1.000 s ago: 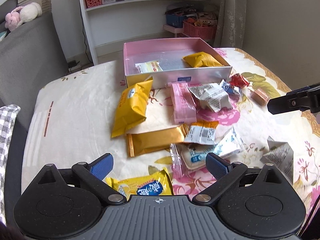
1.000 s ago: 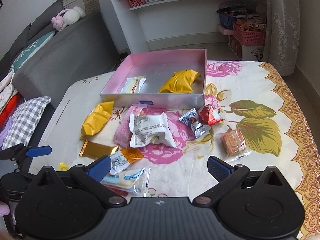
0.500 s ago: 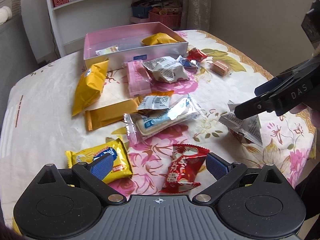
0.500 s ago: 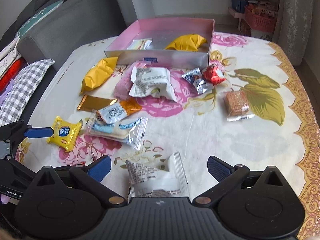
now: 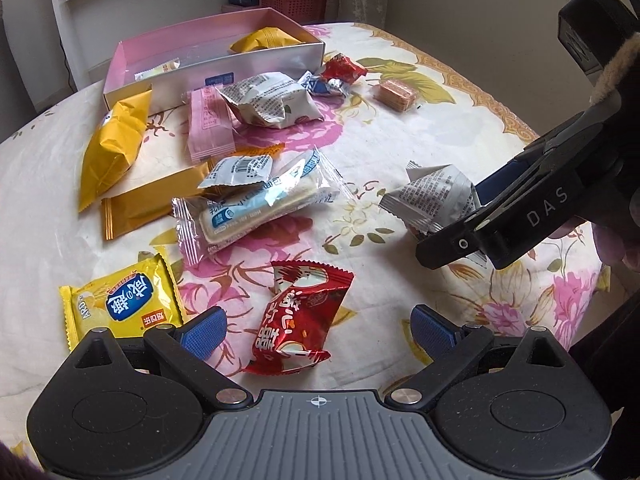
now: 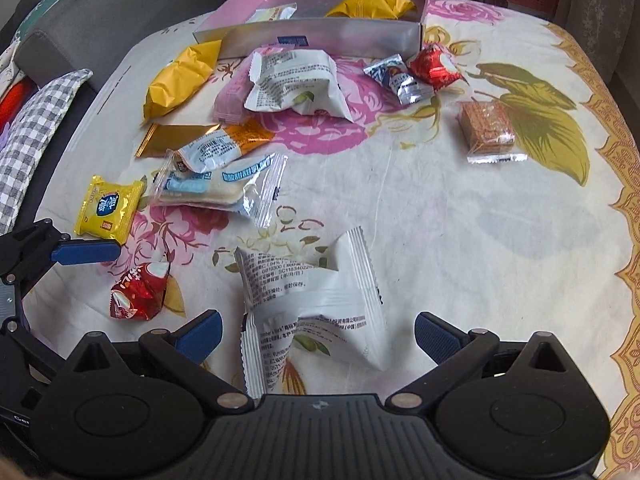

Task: Organize snacks
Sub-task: 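Close the right tool on the white packet while the left tool grasps the red candy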

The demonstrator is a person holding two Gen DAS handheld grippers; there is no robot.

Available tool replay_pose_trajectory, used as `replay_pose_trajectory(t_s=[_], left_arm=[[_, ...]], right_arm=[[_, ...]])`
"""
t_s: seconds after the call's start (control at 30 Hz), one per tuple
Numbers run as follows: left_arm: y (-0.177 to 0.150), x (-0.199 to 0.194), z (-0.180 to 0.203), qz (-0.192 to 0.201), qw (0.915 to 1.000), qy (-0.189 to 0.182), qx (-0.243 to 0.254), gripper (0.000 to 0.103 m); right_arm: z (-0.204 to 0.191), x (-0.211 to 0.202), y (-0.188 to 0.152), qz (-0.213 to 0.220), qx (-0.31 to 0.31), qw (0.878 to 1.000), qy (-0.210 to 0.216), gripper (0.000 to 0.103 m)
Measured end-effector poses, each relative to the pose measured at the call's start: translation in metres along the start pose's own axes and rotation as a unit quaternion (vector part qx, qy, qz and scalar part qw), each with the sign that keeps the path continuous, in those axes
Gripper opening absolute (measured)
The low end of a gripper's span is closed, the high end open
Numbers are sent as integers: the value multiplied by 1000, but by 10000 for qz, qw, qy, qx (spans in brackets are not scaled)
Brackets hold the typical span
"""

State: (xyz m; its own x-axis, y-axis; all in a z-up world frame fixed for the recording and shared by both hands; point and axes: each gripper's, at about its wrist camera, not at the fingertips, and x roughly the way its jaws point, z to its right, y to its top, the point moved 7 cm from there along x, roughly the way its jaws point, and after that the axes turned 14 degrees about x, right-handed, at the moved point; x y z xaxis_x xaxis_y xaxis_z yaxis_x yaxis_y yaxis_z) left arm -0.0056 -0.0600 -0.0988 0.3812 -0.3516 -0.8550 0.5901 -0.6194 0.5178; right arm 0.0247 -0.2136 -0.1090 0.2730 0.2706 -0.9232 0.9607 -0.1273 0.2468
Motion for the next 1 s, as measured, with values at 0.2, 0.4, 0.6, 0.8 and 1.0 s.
replay_pose_trajectory(t_s=[0.2,0.4,0.6,0.8,1.0], left_arm=[[-2,5,3,-192,9998,70,52,98],[-1,4,8,-222,9995,122,166,93],[-1,4,9,-289,9991,176,240,79],[-2,4,9,-317,9990,214,250,64],[-2,3,8,-343,9988,253,249,41]], right_arm=[[1,4,-2,-56,-2,10000,-71,96],[-3,6,-4,-4,-240,9995,-225,96],[-5,8,-5,24,-416,9985,-345,96],[-5,7,-5,59,-440,9983,-388,93],[-7,6,-5,119,-570,9973,-447,85]])
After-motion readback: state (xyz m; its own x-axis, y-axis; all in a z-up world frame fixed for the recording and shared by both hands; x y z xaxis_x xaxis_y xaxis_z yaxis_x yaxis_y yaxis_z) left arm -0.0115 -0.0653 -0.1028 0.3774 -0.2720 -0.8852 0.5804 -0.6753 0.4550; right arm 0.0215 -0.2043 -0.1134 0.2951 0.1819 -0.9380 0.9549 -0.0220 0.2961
